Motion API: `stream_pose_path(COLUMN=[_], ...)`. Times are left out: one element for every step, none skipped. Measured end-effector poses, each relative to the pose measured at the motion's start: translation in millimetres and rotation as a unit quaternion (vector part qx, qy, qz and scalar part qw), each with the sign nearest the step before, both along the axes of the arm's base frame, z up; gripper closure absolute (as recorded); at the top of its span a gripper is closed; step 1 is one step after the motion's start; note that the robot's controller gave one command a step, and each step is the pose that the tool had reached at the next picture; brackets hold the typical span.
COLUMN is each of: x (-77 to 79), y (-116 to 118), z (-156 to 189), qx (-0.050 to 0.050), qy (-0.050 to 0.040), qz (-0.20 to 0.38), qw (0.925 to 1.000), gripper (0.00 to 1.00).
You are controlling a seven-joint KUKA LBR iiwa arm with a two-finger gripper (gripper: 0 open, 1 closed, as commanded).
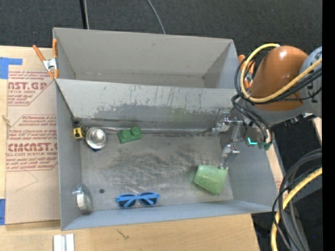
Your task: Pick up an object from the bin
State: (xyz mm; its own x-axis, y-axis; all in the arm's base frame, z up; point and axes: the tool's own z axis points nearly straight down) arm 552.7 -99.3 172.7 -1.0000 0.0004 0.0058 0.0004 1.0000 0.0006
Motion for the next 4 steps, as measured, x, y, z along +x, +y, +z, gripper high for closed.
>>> stream_pose_path(x=[-61.6, -37.9, -37.5, -38.8], y=[53.1, 18.4, 19.8, 39.1], z=[-43.4, -89.7, -86.7, 67.0], qx=[0.002, 0.0, 0.0, -0.001], qy=[0.0021, -0.0014, -0.0022, -0.0076], qz=[-0.013, -0.046, -0.045, 0.024], qw=[0.9999, 0.9989, 0.999, 0.9997], gripper=[0.0, 0.0, 1.0, 1.0])
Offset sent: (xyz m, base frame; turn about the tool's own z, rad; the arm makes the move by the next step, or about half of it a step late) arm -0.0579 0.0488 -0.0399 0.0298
